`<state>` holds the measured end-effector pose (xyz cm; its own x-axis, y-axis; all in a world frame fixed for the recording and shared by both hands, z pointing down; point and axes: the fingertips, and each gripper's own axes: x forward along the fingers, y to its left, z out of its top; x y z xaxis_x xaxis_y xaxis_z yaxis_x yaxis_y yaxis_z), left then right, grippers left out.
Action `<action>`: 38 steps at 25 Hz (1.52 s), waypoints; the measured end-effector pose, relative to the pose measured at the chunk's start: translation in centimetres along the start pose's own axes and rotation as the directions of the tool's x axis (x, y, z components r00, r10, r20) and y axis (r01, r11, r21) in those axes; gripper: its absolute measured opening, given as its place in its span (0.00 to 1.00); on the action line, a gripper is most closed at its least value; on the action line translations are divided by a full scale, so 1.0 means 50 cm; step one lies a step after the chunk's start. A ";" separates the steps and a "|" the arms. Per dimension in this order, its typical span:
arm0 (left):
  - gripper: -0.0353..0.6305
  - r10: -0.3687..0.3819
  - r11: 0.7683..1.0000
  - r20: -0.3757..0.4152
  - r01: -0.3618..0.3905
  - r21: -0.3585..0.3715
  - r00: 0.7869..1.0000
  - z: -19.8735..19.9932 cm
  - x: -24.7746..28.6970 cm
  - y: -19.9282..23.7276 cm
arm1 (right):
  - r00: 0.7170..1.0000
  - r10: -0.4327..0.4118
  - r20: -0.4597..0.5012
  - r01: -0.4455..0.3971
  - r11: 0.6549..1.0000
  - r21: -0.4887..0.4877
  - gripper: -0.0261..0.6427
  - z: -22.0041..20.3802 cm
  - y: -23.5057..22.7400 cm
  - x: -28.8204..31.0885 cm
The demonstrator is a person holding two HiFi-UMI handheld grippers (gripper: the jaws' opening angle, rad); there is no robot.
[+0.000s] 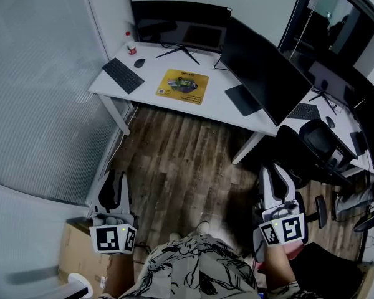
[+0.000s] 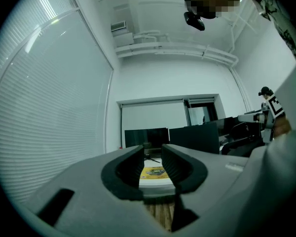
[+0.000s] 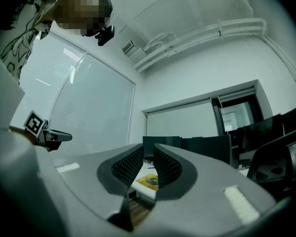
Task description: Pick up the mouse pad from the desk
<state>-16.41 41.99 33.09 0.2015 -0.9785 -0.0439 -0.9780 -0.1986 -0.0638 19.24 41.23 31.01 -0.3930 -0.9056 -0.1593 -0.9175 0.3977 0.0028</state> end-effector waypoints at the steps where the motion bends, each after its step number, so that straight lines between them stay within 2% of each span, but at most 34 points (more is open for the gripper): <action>1: 0.24 0.002 1.000 -0.001 -0.002 0.001 1.000 0.000 0.001 0.000 | 1.000 0.001 -0.001 -0.001 1.000 0.001 0.13 0.000 0.000 0.000; 10: 0.35 0.006 1.000 -0.014 -0.006 -0.008 1.000 -0.009 0.003 -0.003 | 1.000 0.013 -0.007 -0.013 1.000 0.012 0.26 -0.005 -0.001 0.001; 18: 0.51 0.011 1.000 -0.031 -0.011 -0.004 0.999 -0.010 0.010 -0.003 | 1.000 0.027 -0.007 -0.027 0.999 0.025 0.41 -0.006 0.001 0.008; 26: 0.60 0.008 1.000 -0.013 -0.008 0.014 1.000 -0.001 0.011 -0.008 | 1.000 0.013 0.000 -0.013 0.999 0.039 0.53 -0.006 -0.010 0.008; 32: 0.72 -0.010 1.000 -0.027 0.010 -0.004 1.000 -0.007 0.020 -0.013 | 1.000 0.003 0.003 -0.003 0.999 0.036 0.64 -0.007 -0.014 0.014; 38: 0.81 0.010 1.000 -0.029 -0.010 0.009 1.000 -0.007 0.026 -0.020 | 1.000 0.021 -0.001 -0.021 0.999 0.035 0.70 -0.011 -0.021 0.019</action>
<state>-15.17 40.90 33.46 0.1896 -0.9817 -0.0153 -0.9795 -0.1880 -0.0725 19.80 39.86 31.40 -0.4124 -0.8971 -0.1584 -0.9063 0.4216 -0.0285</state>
